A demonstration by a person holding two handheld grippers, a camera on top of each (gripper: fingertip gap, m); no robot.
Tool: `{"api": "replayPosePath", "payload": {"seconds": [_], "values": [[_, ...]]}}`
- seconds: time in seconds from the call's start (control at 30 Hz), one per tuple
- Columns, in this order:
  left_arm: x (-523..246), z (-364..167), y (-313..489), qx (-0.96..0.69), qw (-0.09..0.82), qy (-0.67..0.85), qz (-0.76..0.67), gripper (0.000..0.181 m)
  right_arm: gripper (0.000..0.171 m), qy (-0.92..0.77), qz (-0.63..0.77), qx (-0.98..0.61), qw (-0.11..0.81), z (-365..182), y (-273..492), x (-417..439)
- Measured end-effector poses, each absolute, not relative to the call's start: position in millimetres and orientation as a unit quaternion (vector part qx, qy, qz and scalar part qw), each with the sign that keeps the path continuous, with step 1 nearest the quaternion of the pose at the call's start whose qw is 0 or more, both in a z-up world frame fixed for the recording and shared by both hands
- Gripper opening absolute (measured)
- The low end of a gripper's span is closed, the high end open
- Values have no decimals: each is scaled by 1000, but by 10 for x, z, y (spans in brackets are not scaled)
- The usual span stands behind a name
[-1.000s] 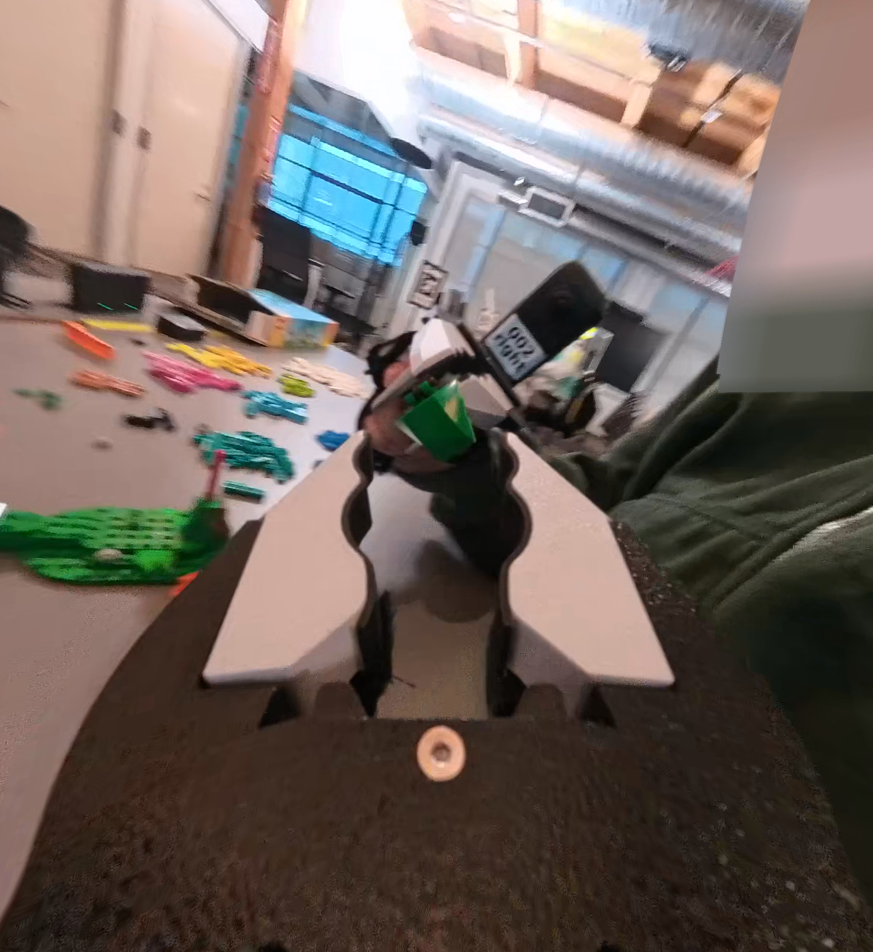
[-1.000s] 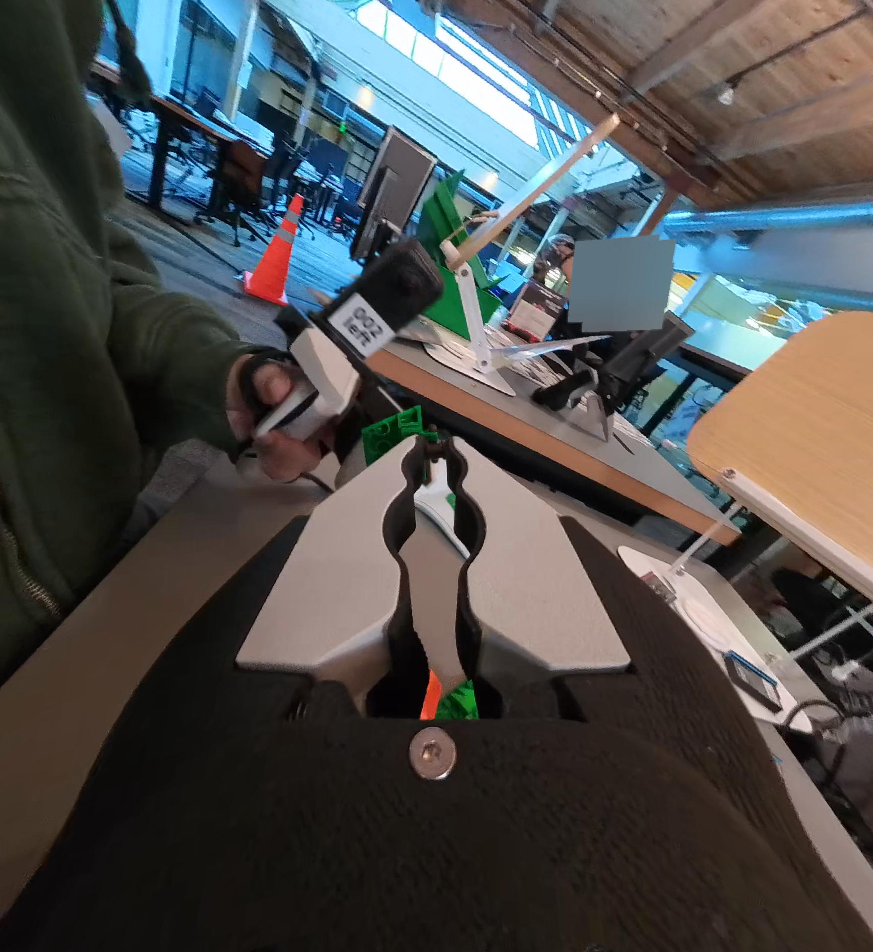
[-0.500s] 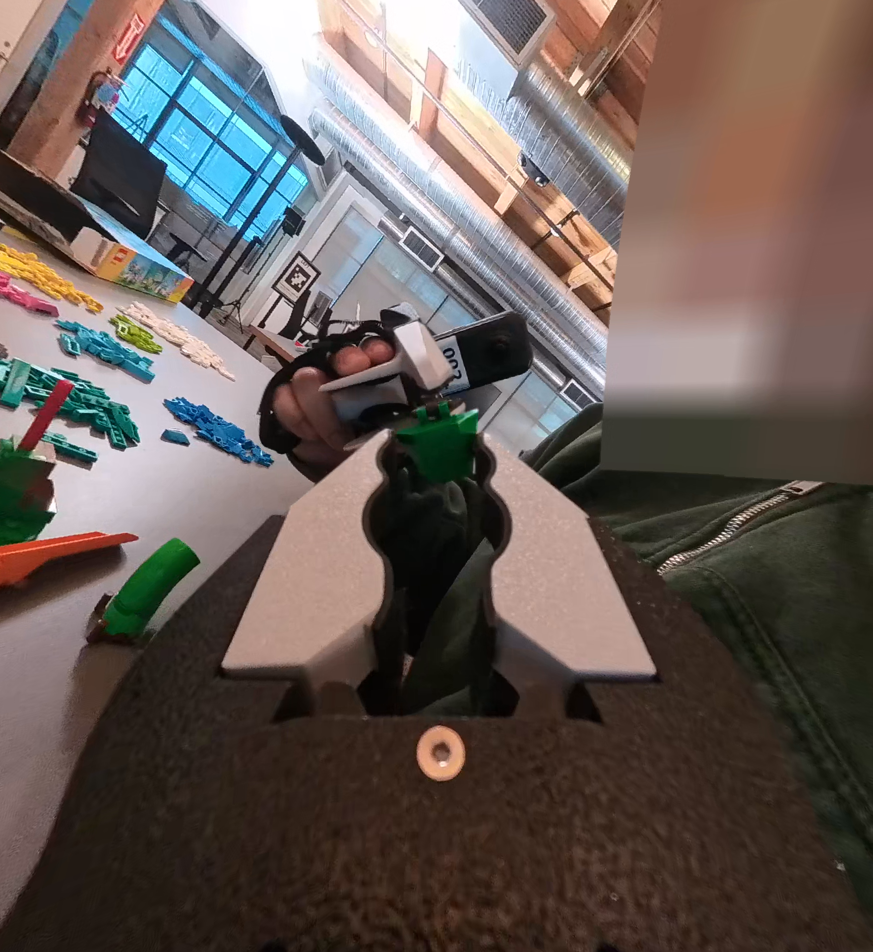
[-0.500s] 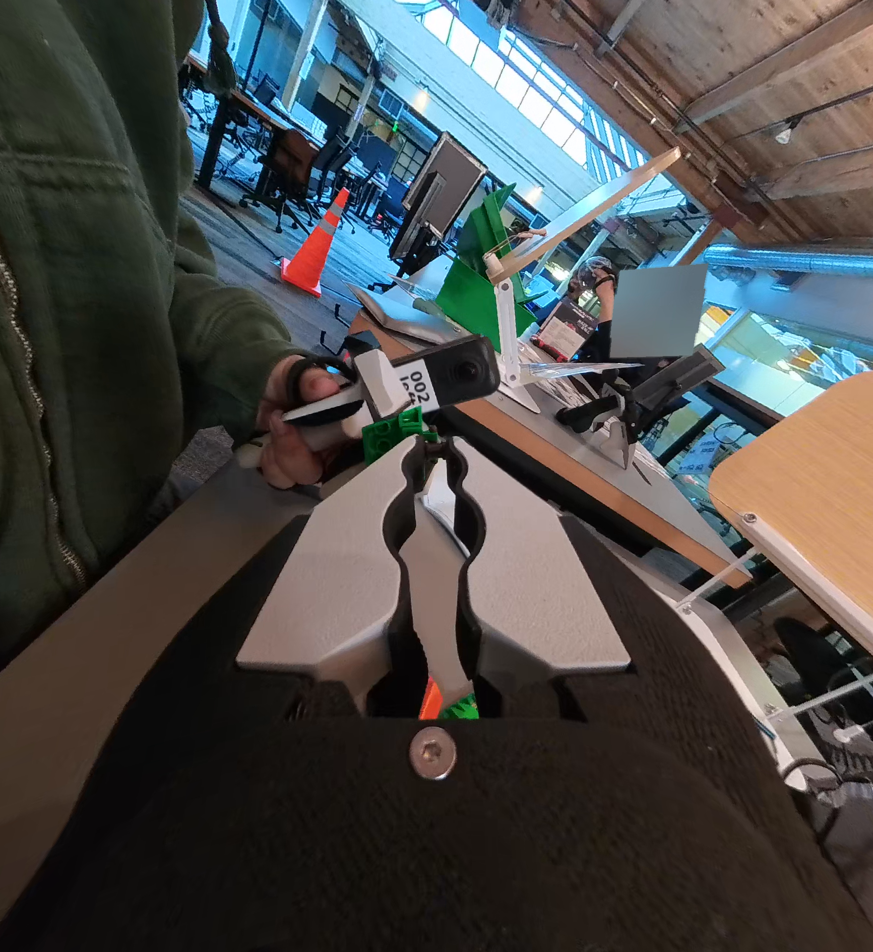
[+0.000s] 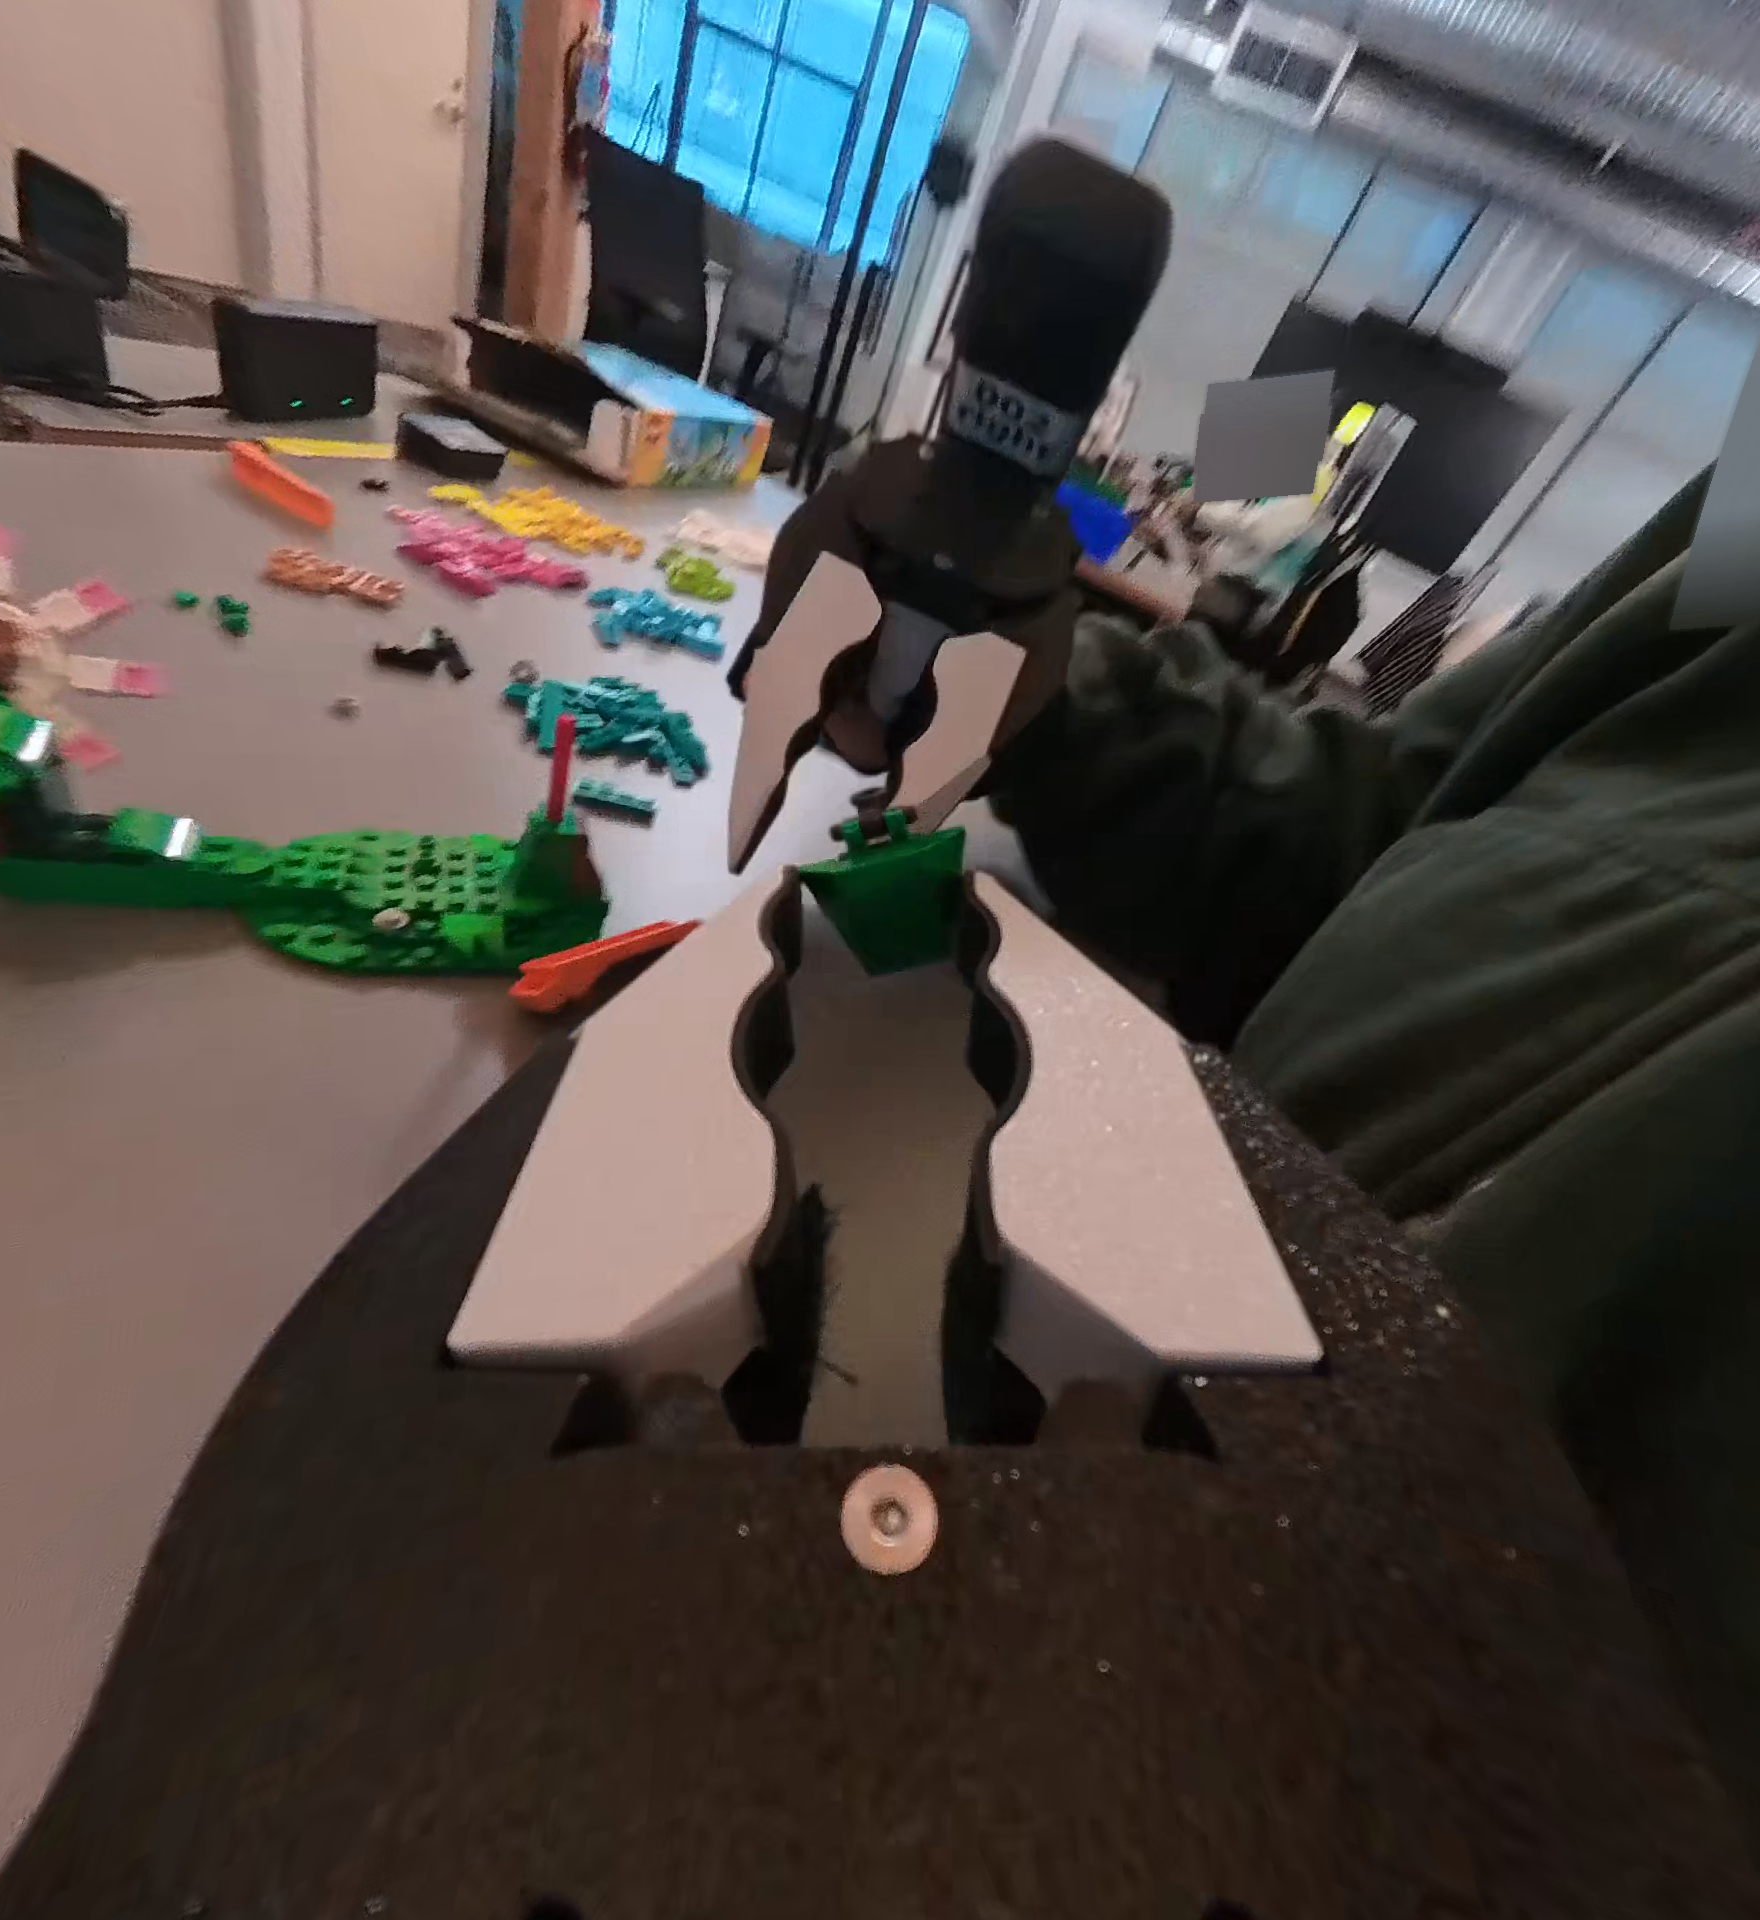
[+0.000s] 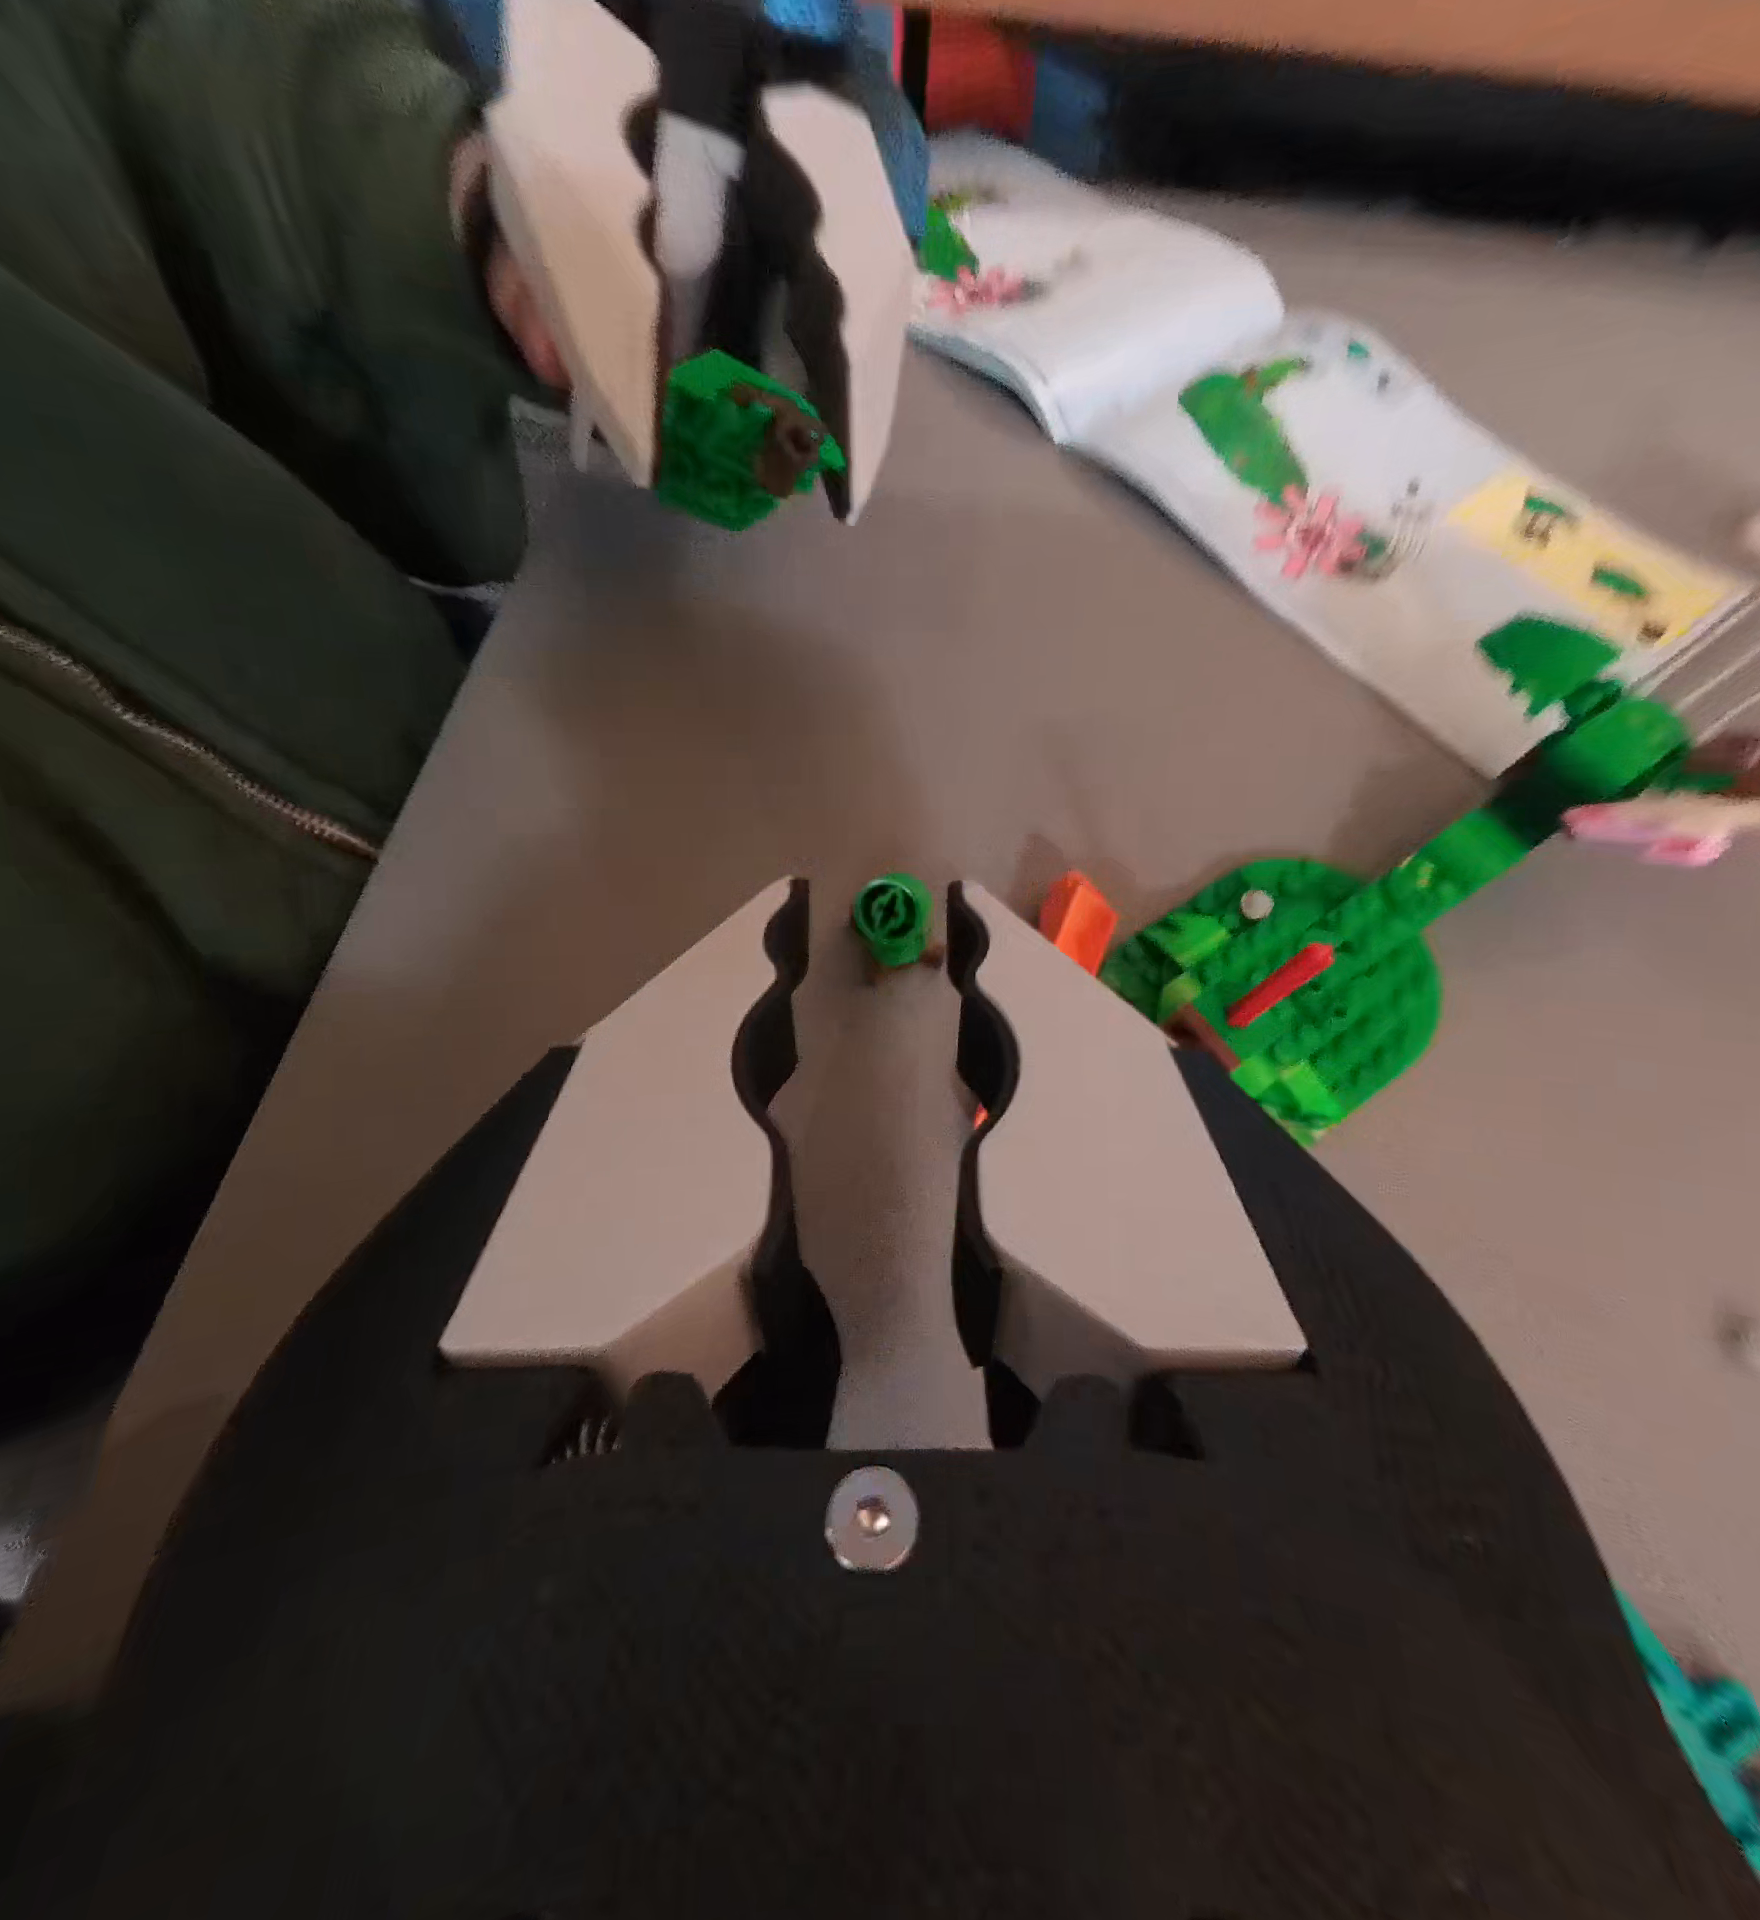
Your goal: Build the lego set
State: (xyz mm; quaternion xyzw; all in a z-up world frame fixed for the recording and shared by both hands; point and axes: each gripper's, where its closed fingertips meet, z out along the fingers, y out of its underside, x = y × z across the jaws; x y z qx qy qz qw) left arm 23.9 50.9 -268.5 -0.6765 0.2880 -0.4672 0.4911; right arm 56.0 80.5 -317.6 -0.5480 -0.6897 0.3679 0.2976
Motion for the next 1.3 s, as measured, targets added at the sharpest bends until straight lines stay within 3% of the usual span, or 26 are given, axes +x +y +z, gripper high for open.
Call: {"api": "replayPosePath", "payload": {"seconds": [0.47, 0.7, 0.93, 1.3], "values": [[307, -3021, 542, -717, 486, 354, -354, 28, 15, -673, 357, -580, 289, -3458, 829, 406], [231, -2999, 649, -718, 527, 349, -292, 27, 13, -614, 385, -593, 351, -3117, 933, 302], [134, -2840, 730, -695, 589, 327, -252, 27, 13, -543, 448, -617, 351, -2865, 905, 197], [103, -2804, 739, -688, 601, 325, -245, 27, 13, -498, 477, -625, 365, -2667, 892, 155]]}}
